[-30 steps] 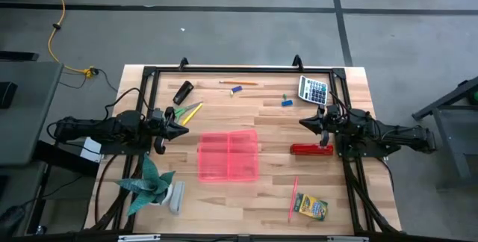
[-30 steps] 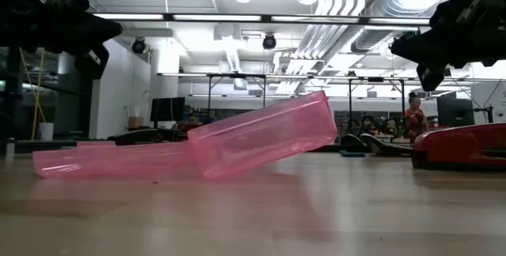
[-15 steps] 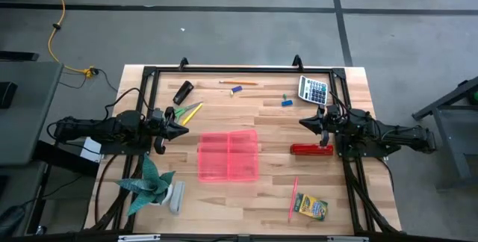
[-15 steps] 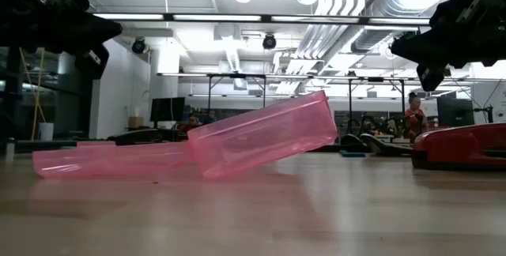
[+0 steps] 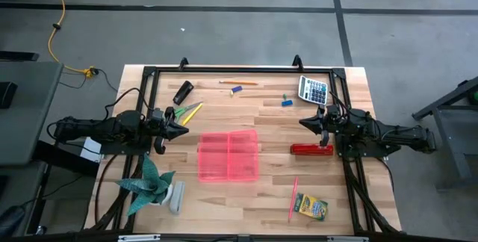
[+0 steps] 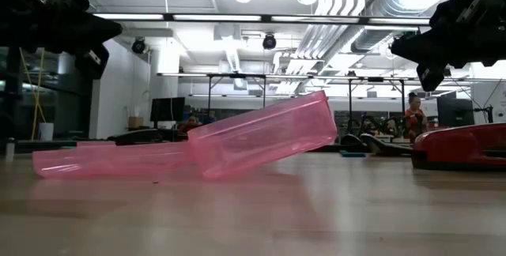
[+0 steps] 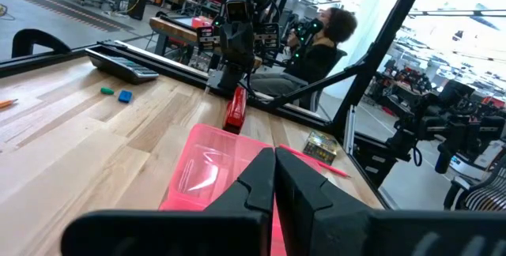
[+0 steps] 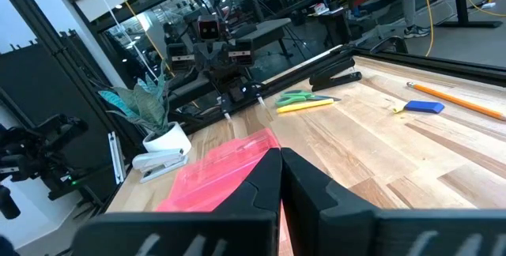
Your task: Pack school essentials
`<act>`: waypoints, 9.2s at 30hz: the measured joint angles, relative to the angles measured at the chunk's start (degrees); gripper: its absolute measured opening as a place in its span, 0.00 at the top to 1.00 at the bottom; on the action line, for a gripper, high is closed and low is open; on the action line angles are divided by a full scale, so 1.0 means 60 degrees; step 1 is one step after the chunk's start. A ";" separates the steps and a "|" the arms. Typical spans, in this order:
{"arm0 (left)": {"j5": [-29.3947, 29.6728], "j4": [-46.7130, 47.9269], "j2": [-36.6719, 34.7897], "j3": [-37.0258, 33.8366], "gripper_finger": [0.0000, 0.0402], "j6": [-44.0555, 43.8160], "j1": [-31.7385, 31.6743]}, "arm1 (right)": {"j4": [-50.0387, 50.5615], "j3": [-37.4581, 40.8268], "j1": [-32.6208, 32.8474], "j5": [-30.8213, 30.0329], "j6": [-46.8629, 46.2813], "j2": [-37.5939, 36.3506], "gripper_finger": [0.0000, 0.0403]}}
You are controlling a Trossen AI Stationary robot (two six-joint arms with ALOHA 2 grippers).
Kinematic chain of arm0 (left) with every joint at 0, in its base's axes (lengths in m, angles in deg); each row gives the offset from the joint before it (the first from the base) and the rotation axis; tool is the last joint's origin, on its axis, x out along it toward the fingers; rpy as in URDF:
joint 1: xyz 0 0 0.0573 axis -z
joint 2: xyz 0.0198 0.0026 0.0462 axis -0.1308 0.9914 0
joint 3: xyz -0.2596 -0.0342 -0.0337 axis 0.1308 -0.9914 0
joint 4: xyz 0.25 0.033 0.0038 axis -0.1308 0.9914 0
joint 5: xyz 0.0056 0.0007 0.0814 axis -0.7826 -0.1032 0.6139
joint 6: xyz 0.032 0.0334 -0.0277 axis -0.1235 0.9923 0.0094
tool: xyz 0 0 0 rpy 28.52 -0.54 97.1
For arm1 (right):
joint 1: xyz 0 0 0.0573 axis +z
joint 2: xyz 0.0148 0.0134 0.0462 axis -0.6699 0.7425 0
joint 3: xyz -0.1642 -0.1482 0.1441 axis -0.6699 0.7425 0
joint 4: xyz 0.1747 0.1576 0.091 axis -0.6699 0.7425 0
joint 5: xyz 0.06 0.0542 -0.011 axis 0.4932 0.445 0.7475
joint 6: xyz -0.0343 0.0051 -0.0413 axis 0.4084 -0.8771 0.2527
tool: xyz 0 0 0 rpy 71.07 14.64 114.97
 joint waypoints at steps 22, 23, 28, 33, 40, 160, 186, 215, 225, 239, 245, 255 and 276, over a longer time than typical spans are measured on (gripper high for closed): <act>0.0002 0.0000 -0.0002 0.0000 1.00 -0.0002 -0.0002 | 0.0001 -0.0002 -0.0003 0.0000 0.0000 0.0000 1.00; 0.0004 0.0000 0.0000 0.0001 1.00 0.0000 -0.0001 | 0.0001 0.0001 0.0000 0.0000 0.0000 0.0000 1.00; 0.0006 -0.0006 0.0000 0.0000 1.00 0.0000 -0.0001 | -0.0001 0.0000 -0.0002 0.0000 -0.0002 -0.0002 1.00; 0.0265 -0.0604 0.0000 0.0000 1.00 -0.0352 -0.0004 | -0.0003 -0.0002 0.0000 0.0000 0.0000 0.0000 1.00; 0.1108 -0.2414 0.0000 0.0000 1.00 -0.0608 0.0000 | 0.0000 0.0000 -0.0004 0.0000 -0.0003 0.0000 1.00; 0.3542 -0.3156 1.0309 0.6284 0.99 -0.1991 0.1555 | -0.0099 0.0002 0.0000 -0.0102 -0.0004 0.0007 1.00; 0.2712 -0.2794 0.9184 0.6288 0.99 -0.0667 0.1351 | -0.6673 -0.1771 0.0100 -0.0627 -0.1981 0.3895 1.00; 0.2718 -0.2527 1.1893 0.7095 0.99 -0.3793 0.1694 | -0.3230 -0.5492 0.0790 0.1406 0.0678 0.7832 1.00; 0.2943 -0.2197 1.5428 0.7650 0.99 -0.9130 0.2157 | -0.2949 -0.5488 0.0790 0.1335 0.0477 0.7830 1.00; 0.2280 -0.0487 1.6043 0.7668 0.99 -1.1237 0.2208 | -0.2551 -0.5485 0.0790 0.0994 0.0506 0.7828 1.00; 0.2182 -0.0521 1.6043 0.7668 0.96 -1.1253 0.2194 | -0.2535 -0.5482 0.0790 0.0994 0.0510 0.7828 1.00; 0.2218 -0.0506 1.6043 0.7661 0.84 -1.1182 0.2176 | -0.2535 -0.5481 0.0790 0.0994 0.0508 0.7830 1.00; 0.2170 -0.0703 0.9975 0.7648 0.62 -0.3172 -0.0593 | -0.2637 -0.5481 0.0790 0.0994 0.0505 0.7828 1.00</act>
